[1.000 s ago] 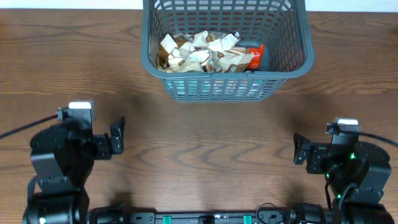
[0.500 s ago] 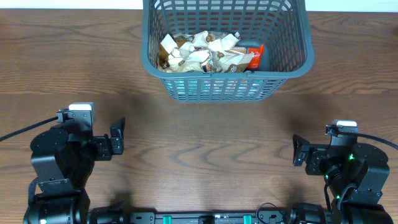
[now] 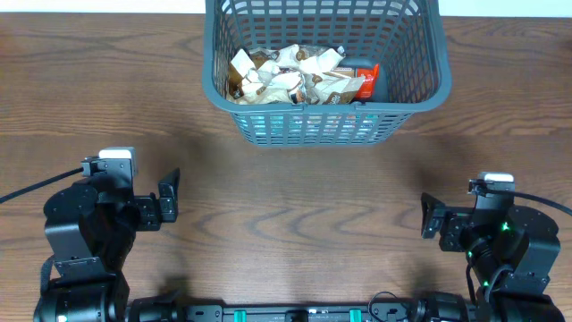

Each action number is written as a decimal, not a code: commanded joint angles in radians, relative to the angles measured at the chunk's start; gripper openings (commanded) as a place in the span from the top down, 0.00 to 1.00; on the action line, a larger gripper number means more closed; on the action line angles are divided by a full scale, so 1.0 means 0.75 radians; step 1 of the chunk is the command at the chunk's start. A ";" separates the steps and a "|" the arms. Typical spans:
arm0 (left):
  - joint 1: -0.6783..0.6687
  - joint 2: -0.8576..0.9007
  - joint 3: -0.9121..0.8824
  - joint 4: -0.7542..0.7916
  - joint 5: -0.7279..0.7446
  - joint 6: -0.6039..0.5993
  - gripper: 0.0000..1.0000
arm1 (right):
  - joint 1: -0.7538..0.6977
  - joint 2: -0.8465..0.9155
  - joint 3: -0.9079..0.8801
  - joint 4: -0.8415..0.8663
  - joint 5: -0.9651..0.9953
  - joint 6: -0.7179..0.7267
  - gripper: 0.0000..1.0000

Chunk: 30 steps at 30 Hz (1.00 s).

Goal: Pack container

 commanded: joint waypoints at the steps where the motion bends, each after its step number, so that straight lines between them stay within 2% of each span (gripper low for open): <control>1: 0.001 0.001 -0.006 0.006 0.010 -0.017 0.01 | 0.014 -0.082 -0.013 -0.008 0.033 -0.005 0.01; 6: 0.001 0.001 -0.006 0.006 0.010 -0.017 0.01 | 0.090 -0.330 -0.075 0.034 0.016 -0.002 0.01; 13: 0.001 0.001 -0.006 0.006 0.010 -0.017 0.01 | 0.111 -0.676 -0.399 0.463 0.010 -0.002 0.01; 22: 0.001 0.001 -0.006 0.006 0.010 -0.017 0.01 | 0.245 -0.676 -0.788 1.067 0.062 -0.042 0.01; 30: 0.001 0.001 -0.006 0.006 0.010 -0.017 0.01 | 0.271 -0.676 -1.006 1.245 0.159 -0.041 0.01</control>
